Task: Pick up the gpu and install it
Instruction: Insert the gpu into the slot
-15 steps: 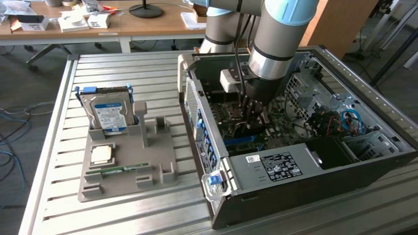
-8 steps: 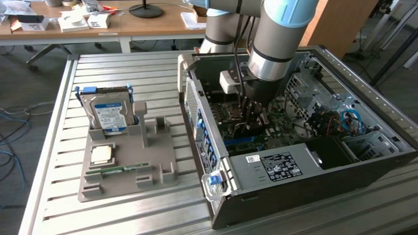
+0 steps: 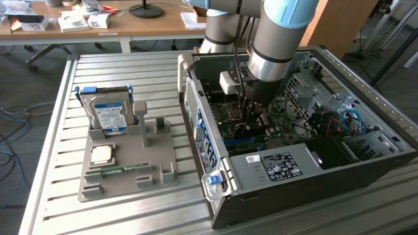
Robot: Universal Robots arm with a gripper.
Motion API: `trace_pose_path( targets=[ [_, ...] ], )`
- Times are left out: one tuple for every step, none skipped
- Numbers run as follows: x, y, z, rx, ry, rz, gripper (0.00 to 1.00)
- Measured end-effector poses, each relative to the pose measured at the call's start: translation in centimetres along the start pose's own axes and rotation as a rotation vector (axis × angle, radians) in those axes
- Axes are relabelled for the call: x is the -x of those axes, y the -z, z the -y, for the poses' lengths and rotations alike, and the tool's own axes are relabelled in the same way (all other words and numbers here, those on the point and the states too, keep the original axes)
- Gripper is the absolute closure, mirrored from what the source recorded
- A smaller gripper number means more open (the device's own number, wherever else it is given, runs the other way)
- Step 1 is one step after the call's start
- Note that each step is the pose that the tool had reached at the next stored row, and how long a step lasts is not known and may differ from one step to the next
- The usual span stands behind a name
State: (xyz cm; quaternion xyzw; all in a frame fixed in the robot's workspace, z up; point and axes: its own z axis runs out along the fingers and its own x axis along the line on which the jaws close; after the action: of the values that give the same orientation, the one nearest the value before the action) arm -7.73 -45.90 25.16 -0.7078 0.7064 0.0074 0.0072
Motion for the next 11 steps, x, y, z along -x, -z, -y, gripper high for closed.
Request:
trace_pose_path(
  targets=[
    [0.0, 0.0, 0.0, 0.0, 0.0, 0.0, 0.74],
    [-0.03, 0.0, 0.0, 0.0, 0.0, -0.0001, 0.74],
    [-0.07, 0.0, -0.01, 0.0001, 0.0, -0.0001, 0.74],
    [-0.11, 0.0, -0.01, 0.0, 0.0, 0.0, 0.74],
    [-0.12, 0.0, -0.01, 0.0, 0.0, 0.0, 0.74],
    [-0.12, 0.0, -0.01, 0.0, 0.0, 0.0, 0.74],
    [-0.13, 0.0, -0.01, 0.0, 0.0, 0.0001, 0.74],
    [-0.14, -0.03, -0.02, -0.0001, 0.0, 0.0002, 0.74],
    [-0.14, -0.08, -0.03, -0.0001, 0.0, 0.0002, 0.74],
    [-0.15, -0.12, -0.04, 0.0, 0.0, -0.0002, 0.74],
    [-0.15, -0.13, -0.05, 0.0001, 0.0, -0.0004, 0.74]
  ],
)
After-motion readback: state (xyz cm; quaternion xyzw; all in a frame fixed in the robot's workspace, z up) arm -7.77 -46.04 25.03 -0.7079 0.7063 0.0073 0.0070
